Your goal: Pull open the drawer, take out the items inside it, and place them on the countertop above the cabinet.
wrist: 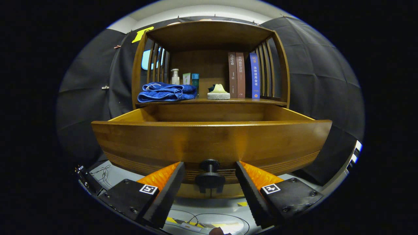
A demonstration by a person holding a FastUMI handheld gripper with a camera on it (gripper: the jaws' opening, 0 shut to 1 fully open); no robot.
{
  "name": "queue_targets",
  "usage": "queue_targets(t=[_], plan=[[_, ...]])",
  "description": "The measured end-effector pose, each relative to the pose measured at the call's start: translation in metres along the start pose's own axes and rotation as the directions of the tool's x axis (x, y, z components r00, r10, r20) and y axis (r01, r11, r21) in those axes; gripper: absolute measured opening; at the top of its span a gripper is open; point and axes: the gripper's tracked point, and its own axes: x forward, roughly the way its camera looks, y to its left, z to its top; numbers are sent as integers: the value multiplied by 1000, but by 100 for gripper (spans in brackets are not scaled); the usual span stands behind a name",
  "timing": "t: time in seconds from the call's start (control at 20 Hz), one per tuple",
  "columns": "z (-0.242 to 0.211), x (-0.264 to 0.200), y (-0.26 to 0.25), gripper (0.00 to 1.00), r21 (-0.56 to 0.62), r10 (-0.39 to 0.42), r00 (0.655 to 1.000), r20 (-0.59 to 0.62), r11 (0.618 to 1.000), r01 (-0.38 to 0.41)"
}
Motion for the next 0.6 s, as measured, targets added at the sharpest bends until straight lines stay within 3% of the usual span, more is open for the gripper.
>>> queue_targets(t=[0.6], plan=[[23, 34, -2, 99, -31, 9, 998, 64, 999, -7]])
